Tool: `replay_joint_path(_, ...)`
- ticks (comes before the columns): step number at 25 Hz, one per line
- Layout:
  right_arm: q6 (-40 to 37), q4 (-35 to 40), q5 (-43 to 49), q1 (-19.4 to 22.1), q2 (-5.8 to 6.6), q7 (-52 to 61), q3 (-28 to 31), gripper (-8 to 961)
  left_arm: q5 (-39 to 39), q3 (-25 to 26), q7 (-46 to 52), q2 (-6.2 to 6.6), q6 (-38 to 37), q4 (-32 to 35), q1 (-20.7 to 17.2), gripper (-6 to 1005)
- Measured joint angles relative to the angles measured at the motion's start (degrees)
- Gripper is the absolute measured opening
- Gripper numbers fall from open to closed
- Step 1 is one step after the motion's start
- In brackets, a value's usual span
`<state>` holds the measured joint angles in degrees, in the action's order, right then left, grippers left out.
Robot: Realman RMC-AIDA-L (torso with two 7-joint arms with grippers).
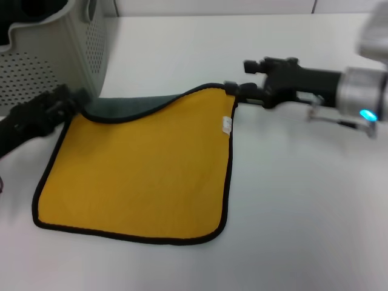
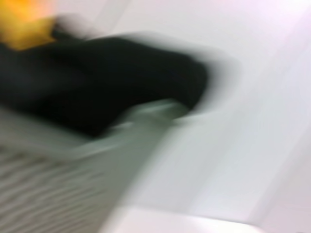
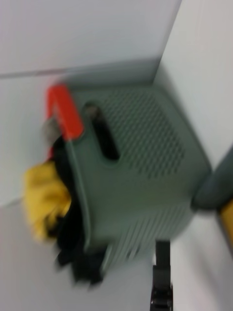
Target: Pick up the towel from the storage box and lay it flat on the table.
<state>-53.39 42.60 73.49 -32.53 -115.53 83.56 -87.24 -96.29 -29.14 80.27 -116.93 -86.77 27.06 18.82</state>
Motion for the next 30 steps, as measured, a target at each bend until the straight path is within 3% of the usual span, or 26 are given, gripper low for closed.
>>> replay_joint_path(3, -11.6, 5.8, 0.3, 7.1, 0.06, -1.8, 3.4, 627, -1.4, -0.5, -11.7, 0.25, -11.7, 0.2, -0.4, 704)
replay_joint_path(6, -23.8, 9.3, 0.6, 13.5, 0.45, -4.5, 7.6, 691, -3.2, -1.7, -20.3, 0.57, -18.1, 0.2, -0.5, 719)
replay_joint_path(10, -37.8, 8.2, 1.9, 15.8, 2.42, -5.0, 10.5, 777, -4.2, -10.4, -22.0, 1.97, -21.2, 1.8, 0.1, 719)
replay_joint_path(11, -40.1, 7.5, 2.4, 15.7, 2.68, -4.9, 10.5, 800, -4.2, -10.4, -22.0, 1.97, -21.2, 1.8, 0.1, 719)
replay_joint_path(12, -42.2, 6.9, 3.1, 15.6, 2.96, -4.9, 10.6, 822, -4.4, -14.9, -21.8, 2.56, -21.8, 2.2, 0.9, 719)
replay_joint_path(13, -44.2, 6.3, 4.2, 15.3, 3.08, -4.8, 10.5, 845, -4.4, -16.3, -21.7, 2.79, -22.1, 2.3, 1.3, 719)
replay_joint_path(19, -47.7, 6.0, 8.2, 14.3, 1.51, -4.5, 10.6, 867, -4.8, -18.0, -20.7, 3.99, -24.2, 2.2, 3.1, 719)
replay_joint_path(30, -46.7, 4.0, 8.6, 10.4, 0.36, -6.3, 10.3, 867, -5.2, -19.2, -18.6, 4.87, -26.4, 2.0, 4.3, 720)
